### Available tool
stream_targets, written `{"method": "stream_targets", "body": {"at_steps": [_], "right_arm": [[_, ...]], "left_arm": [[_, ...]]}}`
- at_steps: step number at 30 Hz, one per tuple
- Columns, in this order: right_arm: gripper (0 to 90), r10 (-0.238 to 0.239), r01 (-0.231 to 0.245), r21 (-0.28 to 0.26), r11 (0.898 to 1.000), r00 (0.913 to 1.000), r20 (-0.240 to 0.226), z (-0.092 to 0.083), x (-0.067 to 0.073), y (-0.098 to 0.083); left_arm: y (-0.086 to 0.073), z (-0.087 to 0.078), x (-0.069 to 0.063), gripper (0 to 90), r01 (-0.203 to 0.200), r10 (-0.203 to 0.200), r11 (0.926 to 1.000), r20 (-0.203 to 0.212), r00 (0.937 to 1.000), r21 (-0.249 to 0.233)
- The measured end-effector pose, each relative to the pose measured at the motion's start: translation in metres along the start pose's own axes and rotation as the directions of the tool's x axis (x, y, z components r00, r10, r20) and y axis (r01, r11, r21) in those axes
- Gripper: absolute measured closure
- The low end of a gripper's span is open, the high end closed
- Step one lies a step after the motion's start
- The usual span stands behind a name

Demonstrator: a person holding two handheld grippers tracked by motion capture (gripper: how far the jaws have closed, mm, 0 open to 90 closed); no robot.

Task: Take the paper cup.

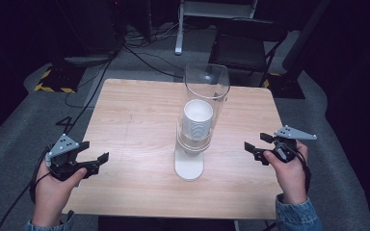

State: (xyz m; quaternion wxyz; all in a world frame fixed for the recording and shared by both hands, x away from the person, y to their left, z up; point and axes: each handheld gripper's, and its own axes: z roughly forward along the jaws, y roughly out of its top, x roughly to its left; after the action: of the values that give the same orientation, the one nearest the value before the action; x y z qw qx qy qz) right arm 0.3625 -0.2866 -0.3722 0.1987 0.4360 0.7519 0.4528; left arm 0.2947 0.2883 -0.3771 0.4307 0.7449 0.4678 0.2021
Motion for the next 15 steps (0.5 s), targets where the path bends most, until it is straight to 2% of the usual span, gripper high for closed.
{"method": "stream_targets", "body": {"at_steps": [10, 15], "right_arm": [[18.6, -0.005, 0.005, -0.028, 1.000, 1.0000, 0.006, -0.0021, 0.0036, 0.0013], [17.1, -0.015, 0.015, -0.029, 0.999, 0.9997, -0.019, 0.0019, 0.0096, 0.0016]], "left_arm": [[0.0018, -0.0004, -0.0014, 19.6, -0.006, 0.006, 1.0000, -0.004, 1.0000, -0.005], [0.0016, -0.0004, -0.0017, 19.6, -0.009, 0.009, 1.0000, -0.001, 1.0000, -0.003]]}}
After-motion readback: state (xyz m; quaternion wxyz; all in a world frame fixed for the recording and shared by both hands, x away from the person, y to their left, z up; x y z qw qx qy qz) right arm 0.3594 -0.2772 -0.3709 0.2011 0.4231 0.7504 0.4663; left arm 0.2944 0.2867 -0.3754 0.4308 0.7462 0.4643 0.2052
